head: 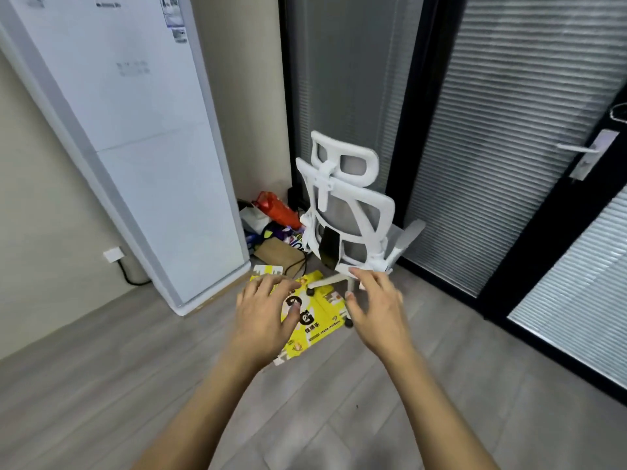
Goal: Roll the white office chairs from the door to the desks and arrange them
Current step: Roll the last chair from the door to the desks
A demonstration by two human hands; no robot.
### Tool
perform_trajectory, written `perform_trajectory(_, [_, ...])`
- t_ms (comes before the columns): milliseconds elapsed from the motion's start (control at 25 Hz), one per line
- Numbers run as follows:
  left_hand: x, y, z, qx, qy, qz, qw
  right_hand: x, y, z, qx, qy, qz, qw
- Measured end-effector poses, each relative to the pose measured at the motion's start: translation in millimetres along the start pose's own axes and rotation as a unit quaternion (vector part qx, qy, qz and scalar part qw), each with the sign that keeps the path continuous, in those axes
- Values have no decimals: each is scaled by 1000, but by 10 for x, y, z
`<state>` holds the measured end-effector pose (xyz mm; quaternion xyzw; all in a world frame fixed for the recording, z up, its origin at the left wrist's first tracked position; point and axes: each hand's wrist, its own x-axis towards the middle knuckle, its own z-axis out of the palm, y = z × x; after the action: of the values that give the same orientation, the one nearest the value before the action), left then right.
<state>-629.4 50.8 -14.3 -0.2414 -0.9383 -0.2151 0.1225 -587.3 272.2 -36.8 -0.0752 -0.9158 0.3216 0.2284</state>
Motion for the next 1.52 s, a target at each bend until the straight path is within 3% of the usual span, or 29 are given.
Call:
perform_trajectory(400, [2535,-1462,631,5,-12,-2,1000,2622,405,1127,-33,-7,30,999])
perform_trajectory(720, [4534,-2222,1239,-53,-94,68,992,4024,945,1847,-84,62,143,984])
perform_trajectory(1000, [5908,-2432,2115,-44,-174,135,974,4689,1692,2225,-160,77,215,960])
perform_trajectory(1200, [6476,-2725,2625,-17,-171,189,967,4800,1849,2398,-233,101,266,930])
perform_trajectory(1360, [6685,-2826,2800,-144,-118,238,953,4785,1743,2424,-246,118,287,918])
perform_trajectory(1520, [6661,-2887,2830,-179,-116,288,933,4478,1459,2595,-251,147,321,901])
